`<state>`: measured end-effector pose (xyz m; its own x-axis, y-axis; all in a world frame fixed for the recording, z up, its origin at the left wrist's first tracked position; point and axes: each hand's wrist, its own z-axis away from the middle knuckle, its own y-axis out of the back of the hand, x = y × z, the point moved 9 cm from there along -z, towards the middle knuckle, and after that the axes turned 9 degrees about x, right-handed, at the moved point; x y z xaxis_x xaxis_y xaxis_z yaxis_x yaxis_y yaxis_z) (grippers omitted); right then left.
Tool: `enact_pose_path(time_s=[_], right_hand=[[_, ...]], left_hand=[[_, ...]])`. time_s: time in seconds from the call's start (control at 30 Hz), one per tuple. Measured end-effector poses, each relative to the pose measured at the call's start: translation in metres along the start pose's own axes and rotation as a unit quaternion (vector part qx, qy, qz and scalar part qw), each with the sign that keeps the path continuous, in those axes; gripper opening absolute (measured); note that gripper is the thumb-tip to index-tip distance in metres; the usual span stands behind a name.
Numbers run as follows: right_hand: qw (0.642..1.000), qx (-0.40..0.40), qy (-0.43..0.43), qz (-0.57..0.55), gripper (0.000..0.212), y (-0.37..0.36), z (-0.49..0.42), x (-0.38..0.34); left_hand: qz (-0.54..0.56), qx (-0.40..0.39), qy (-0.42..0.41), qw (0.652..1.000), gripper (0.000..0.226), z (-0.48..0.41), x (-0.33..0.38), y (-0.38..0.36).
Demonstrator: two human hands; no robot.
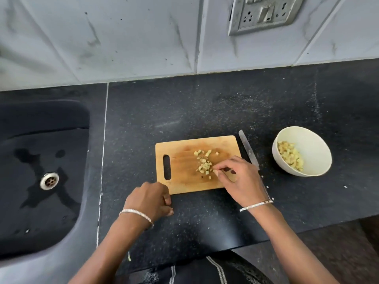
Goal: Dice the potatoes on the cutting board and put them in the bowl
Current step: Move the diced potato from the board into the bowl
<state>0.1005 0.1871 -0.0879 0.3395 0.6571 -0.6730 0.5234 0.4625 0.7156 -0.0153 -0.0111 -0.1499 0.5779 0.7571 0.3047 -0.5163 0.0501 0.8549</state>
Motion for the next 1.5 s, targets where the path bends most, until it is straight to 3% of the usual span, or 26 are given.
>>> enact_pose_path(time_s=[0.27,0.47,0.63,0.8,0.97,1.13,1.3,1.5], right_hand=[[0.999,0.009,-0.032,0.028,0.010,0.002,-0.004,0.017],[0.996,0.011,-0.072,0.043,0.012,0.010,-0.008,0.035],[0.982,-0.083,-0.119,0.120,0.041,-0.005,-0.014,0.055],[0.982,-0.051,-0.061,0.171,0.046,-0.022,-0.025,0.036],[0.984,-0.106,-0.018,0.144,0.074,-0.067,-0.026,0.023],[0.985,-0.085,0.078,0.129,0.064,-0.087,-0.024,-0.001],[0.975,-0.034,0.188,0.118,0.030,-0.086,-0.019,-0.014],[0.973,-0.023,0.211,0.092,0.017,-0.067,-0.004,0.005]], left_hand=[[0.012,0.102,-0.017,0.995,0.012,0.017,0.000,-0.017],[0.127,0.151,-0.028,0.980,0.008,0.001,0.022,0.016],[0.190,0.192,-0.063,0.961,0.005,-0.037,0.057,0.033],[0.204,0.213,-0.074,0.953,0.014,-0.063,0.068,0.028],[0.188,0.286,-0.016,0.940,0.021,-0.058,0.040,0.046],[0.114,0.302,0.024,0.946,0.016,-0.063,0.015,0.054],[0.102,0.279,0.029,0.954,0.004,-0.073,0.017,0.052],[0.098,0.268,0.036,0.958,0.007,-0.078,0.018,0.051]])
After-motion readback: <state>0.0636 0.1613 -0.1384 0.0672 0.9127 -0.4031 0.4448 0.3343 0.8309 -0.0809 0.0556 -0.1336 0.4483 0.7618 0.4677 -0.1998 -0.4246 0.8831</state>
